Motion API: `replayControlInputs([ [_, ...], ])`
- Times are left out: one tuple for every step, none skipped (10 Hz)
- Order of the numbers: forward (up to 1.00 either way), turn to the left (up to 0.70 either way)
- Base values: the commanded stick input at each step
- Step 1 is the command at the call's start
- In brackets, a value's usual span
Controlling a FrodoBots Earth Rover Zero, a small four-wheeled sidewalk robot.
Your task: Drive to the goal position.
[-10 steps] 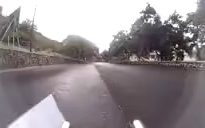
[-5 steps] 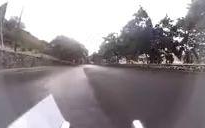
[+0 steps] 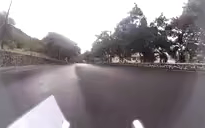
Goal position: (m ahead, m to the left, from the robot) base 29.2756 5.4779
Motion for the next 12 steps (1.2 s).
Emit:
replayControlInputs([
  [1.0,0.0],
  [1.0,0.0],
  [1.0,0.0],
  [1.0,0.0],
  [1.0,0.0],
  [1.0,0.0],
  [1.0,0.0],
  [1.0,0.0],
  [1.0,0.0],
  [1.0,0.0],
  [1.0,0.0],
  [1.0,0.0],
])
